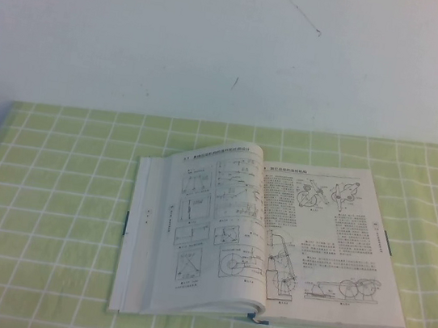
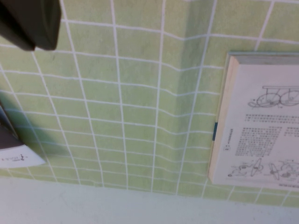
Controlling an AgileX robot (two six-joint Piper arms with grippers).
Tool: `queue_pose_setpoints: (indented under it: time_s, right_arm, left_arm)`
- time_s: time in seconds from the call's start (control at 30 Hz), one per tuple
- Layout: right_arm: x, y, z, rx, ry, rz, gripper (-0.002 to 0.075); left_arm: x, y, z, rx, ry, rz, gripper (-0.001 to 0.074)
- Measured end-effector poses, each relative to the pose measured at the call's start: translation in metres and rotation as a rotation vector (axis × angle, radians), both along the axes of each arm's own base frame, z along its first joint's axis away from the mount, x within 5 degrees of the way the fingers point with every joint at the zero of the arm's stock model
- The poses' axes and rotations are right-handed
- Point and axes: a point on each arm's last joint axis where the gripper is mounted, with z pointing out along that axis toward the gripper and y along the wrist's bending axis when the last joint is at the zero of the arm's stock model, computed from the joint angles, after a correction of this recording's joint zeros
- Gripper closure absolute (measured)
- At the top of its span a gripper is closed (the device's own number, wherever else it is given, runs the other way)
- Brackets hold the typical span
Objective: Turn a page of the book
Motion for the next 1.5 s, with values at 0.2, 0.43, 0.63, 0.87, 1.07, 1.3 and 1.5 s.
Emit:
queue_pose_setpoints:
  time_s: [0.2, 0.43, 0.63, 0.87, 1.07, 1.3, 1.5]
  right_arm:
    - [0.000, 0.000, 0.000, 0.000, 0.000, 0.000, 0.0729]
    - [0.000, 0.004, 0.000, 0.112, -0.010, 0.009, 0.0729]
    - [0.001, 0.012, 0.001, 0.336, -0.022, 0.027, 0.0729]
    - [0.001, 0.015, 0.002, 0.405, -0.027, 0.032, 0.0729]
    - [0.001, 0.026, 0.009, 0.788, -0.059, 0.055, 0.0729]
    - [0.004, 0.023, 0.026, 1.124, -0.222, 0.018, 0.0729]
    - [0.005, 0.016, 0.030, 0.987, -0.308, -0.003, 0.0729]
  left_arm:
    - [0.000, 0.000, 0.000, 0.000, 0.000, 0.000, 0.0738]
    - [0.000, -0.001, 0.000, -0.019, -0.002, -0.002, 0.0738]
    - [0.000, -0.001, 0.000, -0.044, -0.005, -0.004, 0.0738]
    - [0.000, -0.002, 0.000, -0.068, -0.006, -0.006, 0.0738]
    - [0.002, -0.008, 0.003, -0.320, -0.056, -0.014, 0.0738]
    - [0.004, -0.011, 0.023, -1.105, -0.241, 0.043, 0.0738]
    - [0.004, 0.000, 0.029, -1.040, -0.369, 0.116, 0.0738]
